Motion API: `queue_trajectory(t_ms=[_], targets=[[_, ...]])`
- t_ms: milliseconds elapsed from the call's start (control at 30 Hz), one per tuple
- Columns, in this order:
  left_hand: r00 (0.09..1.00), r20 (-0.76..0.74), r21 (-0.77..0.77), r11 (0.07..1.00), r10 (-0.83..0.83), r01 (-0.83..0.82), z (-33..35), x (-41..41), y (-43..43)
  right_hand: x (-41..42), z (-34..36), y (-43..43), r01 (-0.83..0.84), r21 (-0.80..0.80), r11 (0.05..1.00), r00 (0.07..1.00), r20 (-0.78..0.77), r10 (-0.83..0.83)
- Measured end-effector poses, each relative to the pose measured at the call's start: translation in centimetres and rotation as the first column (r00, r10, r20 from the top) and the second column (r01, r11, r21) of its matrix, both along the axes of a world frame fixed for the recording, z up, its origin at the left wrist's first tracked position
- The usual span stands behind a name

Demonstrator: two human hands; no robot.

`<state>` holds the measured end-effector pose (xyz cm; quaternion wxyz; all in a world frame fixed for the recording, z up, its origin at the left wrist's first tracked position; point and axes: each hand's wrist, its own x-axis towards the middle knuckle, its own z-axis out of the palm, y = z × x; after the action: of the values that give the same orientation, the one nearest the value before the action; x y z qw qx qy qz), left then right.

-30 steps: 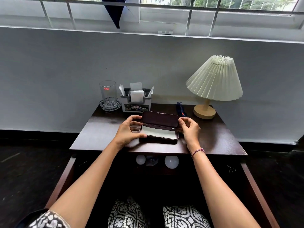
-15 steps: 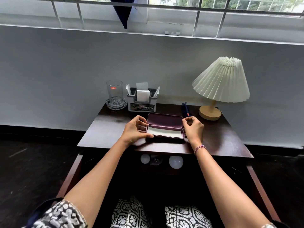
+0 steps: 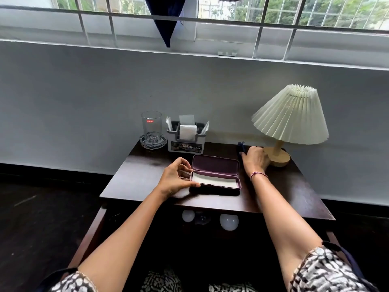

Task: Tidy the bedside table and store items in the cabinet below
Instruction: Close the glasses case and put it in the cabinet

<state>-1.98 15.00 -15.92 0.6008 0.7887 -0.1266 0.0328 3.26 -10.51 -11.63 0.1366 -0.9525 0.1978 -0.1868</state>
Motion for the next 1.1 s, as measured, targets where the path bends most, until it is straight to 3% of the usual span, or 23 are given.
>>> queue_trajectory(t_ms=[233, 633, 1100], targets=[[1.000, 0.029, 0.000, 1.000, 0.001, -0.001, 0.1, -0.1, 0.1, 1.0, -0.4, 0.1, -0.011, 0.054, 0.999, 1.000, 0.006, 0.010], [1.000, 0.030, -0.003, 1.000, -0.004, 0.004, 0.2, -0.1, 0.0, -1.0, 0.8, 0.2, -0.031, 0.215, 0.976, 0.986, 0.169, -0.006], [1.000, 0.022, -0.013, 1.000, -0.014, 0.015, 0.5, -0.4, 0.0, -5.3, 2.9, 1.2, -0.287, 0.298, 0.911, 0.917, 0.361, 0.170]])
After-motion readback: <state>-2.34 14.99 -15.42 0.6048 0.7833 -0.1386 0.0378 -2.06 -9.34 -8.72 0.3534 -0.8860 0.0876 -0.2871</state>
